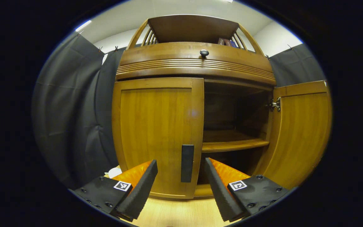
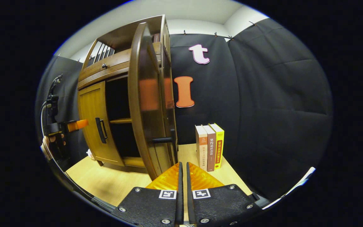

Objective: Open the right door of the double-door shoe cabinet with the right hand, and open the left door with the left hand.

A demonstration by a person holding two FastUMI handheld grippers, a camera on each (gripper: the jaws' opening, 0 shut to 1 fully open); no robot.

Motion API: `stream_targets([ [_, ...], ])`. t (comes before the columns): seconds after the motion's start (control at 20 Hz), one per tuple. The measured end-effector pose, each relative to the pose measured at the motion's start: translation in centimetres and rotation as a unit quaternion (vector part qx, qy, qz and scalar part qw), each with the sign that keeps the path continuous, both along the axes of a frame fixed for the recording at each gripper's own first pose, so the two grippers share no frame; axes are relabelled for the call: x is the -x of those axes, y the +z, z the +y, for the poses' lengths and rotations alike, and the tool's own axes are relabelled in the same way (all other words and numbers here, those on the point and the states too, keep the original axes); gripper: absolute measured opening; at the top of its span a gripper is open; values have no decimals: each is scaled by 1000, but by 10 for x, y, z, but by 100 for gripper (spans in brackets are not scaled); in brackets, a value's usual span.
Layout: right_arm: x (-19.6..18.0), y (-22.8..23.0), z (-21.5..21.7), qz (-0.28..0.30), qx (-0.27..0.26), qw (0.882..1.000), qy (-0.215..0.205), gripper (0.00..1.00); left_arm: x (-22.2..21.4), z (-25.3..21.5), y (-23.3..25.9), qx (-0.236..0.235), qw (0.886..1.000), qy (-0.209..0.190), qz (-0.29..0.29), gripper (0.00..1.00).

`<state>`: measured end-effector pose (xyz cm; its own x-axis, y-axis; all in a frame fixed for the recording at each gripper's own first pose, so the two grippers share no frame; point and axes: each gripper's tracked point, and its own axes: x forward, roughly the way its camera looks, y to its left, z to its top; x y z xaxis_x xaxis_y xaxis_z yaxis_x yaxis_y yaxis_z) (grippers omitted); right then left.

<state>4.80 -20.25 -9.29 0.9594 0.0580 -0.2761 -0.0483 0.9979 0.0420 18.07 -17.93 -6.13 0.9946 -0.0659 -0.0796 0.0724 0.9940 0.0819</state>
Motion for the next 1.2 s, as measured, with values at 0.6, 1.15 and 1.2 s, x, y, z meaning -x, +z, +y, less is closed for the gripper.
stream_targets([
  [0.6,-3,10,-65,-11,6,998,-68,92,-74,-5,-54,18,1000,-18,17,94],
  [1.15,-9,9,-80,-10,4,996,-90,98,-91,-14,-68,-2,999,-33,13,41],
  [1.2,-9,9,-80,-11,2,996,-92,98,-90,-13,-69,3,1000,-25,11,36],
])
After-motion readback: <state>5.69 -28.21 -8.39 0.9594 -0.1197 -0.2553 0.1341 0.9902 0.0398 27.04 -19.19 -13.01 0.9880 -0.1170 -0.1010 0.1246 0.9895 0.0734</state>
